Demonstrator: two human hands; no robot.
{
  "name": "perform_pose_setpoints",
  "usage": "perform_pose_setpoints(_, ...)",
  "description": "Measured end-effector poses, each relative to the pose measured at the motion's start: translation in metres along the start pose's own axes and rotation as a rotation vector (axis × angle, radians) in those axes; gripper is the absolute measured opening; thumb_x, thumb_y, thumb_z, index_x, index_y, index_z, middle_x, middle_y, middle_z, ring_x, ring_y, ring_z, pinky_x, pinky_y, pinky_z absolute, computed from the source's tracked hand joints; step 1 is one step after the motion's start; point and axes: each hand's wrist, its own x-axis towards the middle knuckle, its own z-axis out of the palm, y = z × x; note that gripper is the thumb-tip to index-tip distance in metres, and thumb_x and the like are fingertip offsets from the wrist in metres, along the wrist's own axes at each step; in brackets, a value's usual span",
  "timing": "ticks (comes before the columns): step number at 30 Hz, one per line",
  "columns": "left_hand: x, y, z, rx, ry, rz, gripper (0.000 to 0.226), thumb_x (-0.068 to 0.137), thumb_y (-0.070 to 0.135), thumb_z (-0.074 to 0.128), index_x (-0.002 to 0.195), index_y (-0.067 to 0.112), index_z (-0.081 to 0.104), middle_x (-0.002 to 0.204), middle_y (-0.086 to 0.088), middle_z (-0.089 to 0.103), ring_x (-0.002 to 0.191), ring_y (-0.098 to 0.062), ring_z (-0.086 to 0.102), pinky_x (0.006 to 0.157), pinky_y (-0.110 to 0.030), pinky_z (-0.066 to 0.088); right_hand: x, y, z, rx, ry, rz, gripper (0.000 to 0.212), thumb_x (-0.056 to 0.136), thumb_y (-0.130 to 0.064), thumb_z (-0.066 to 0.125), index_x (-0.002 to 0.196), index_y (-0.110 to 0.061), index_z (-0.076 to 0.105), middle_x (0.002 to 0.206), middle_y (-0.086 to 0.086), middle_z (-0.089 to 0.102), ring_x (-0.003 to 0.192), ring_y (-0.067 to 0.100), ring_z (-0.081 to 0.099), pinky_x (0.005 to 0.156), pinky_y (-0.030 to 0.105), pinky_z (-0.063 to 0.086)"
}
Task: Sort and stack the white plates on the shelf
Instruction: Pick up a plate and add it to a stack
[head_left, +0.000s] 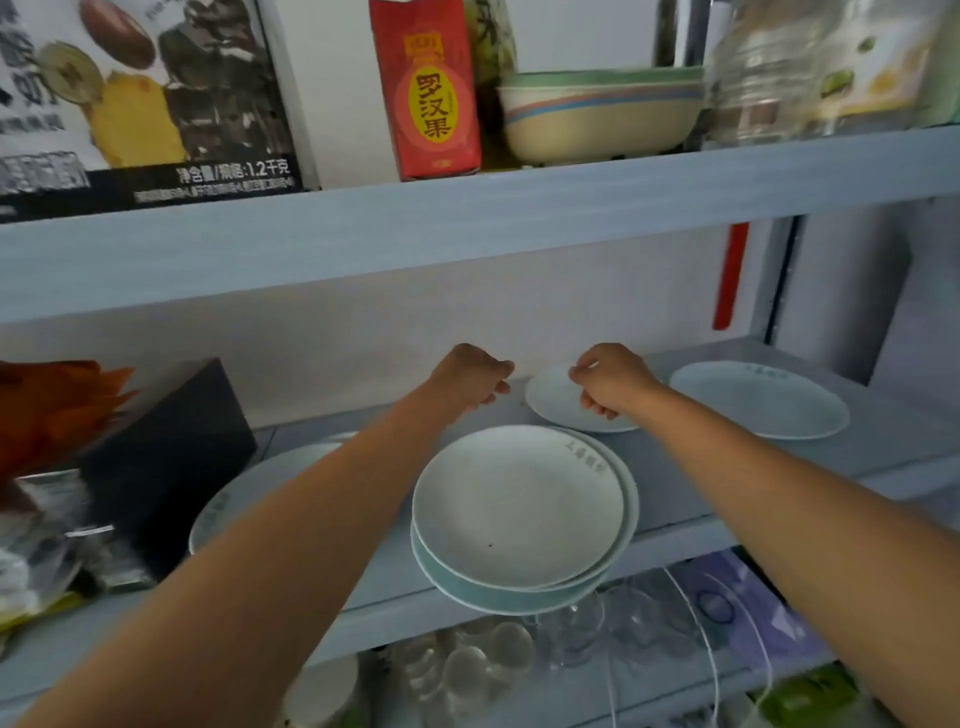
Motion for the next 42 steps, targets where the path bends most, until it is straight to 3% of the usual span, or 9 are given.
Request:
perform_pose_setpoints(9,0.036,0.019,0.048,-0.052,-0.074,-0.016,0.020,0.094,0.021,0.058,0.082,0.004,0.059,0.080,-0.006,0.068,0.037,-0.008,0.050,0.029,-0.007,0.027,0.007,0.070,-0.050,0.005,0.119,0.171,0.028,0.090,-0.016,0.049,0.094,0.003,0.069,0.075,0.018,0.074,0.051,0.024,0.061,0.047,0.027,0.050)
perform_pose_setpoints(13,0.049,0.016,0.065,-0.039,-0.101,-0.040,0.019,0.093,0.022,0.059,0.085,0.005,0.059,0.074,-0.003,0.065,0.049,-0.011,0.050,0.029,-0.007,0.027,0.015,0.087,-0.052,0.028,0.134,0.216,0.028,0.090,-0.014,0.050,0.090,0.006,0.069,0.076,0.022,0.073,0.057,0.028,0.066,0.047,0.027,0.053)
perform_pose_setpoints(15,0.059,0.012,0.070,-0.009,-0.104,-0.051,0.016,0.093,0.018,0.059,0.080,0.008,0.057,0.073,-0.003,0.063,0.053,-0.012,0.052,0.032,-0.009,0.034,0.020,0.095,-0.052,0.054,0.140,0.238,0.028,0.090,-0.015,0.052,0.089,0.006,0.070,0.074,0.023,0.073,0.061,0.032,0.069,0.051,0.030,0.056)
perform_pose_setpoints(18,0.078,0.002,0.072,0.081,-0.071,-0.057,0.023,0.090,0.008,0.054,0.069,0.014,0.051,0.087,-0.007,0.065,0.067,-0.019,0.062,0.057,-0.022,0.052,0.027,0.107,-0.050,0.051,0.124,0.252,0.031,0.089,-0.017,0.052,0.090,0.007,0.071,0.069,0.021,0.073,0.068,0.037,0.073,0.067,0.041,0.062)
perform_pose_setpoints(22,0.095,-0.015,0.070,0.257,-0.017,-0.143,0.015,0.082,0.009,0.061,0.068,0.007,0.057,0.065,-0.012,0.059,0.052,-0.022,0.050,0.051,-0.023,0.037,0.037,0.121,-0.047,0.063,0.113,0.281,0.031,0.091,-0.018,0.053,0.096,0.008,0.070,0.071,0.023,0.073,0.074,0.040,0.072,0.075,0.048,0.061)
perform_pose_setpoints(28,0.112,-0.024,0.075,0.233,-0.080,-0.182,0.022,0.087,0.004,0.059,0.067,0.003,0.051,0.104,-0.022,0.072,0.051,-0.019,0.043,0.049,-0.024,0.031,0.054,0.131,-0.037,0.014,0.097,0.250,0.031,0.091,-0.018,0.052,0.106,0.006,0.065,0.074,0.023,0.073,0.066,0.038,0.070,0.062,0.037,0.056)
perform_pose_setpoints(32,0.112,-0.022,0.080,0.193,-0.135,-0.210,0.023,0.086,0.005,0.060,0.066,0.001,0.050,0.078,-0.023,0.064,0.048,-0.018,0.035,0.048,-0.026,0.025,0.064,0.136,-0.027,0.043,0.065,0.254,0.051,0.090,-0.016,0.056,0.137,-0.006,0.043,0.083,0.023,0.072,0.062,0.031,0.064,0.052,0.032,0.050)
perform_pose_setpoints(37,0.108,-0.025,0.087,0.159,-0.156,-0.241,0.017,0.078,0.008,0.072,0.087,-0.003,0.063,0.071,-0.018,0.060,0.054,-0.021,0.050,0.047,-0.026,0.033,0.075,0.141,-0.016,0.070,0.032,0.287,0.059,0.086,-0.007,0.054,0.142,-0.014,0.037,0.102,0.023,0.068,0.062,0.029,0.062,0.045,0.029,0.046)
perform_pose_setpoints(42,0.110,-0.018,0.079,0.022,-0.073,-0.294,0.021,0.078,0.002,0.072,0.066,0.001,0.054,0.061,-0.013,0.048,0.048,-0.018,0.039,0.046,-0.025,0.028,0.082,0.134,-0.016,0.144,0.090,0.252,0.056,0.085,-0.005,0.050,0.138,-0.022,0.039,0.114,0.020,0.062,0.077,0.031,0.064,0.047,0.027,0.044)
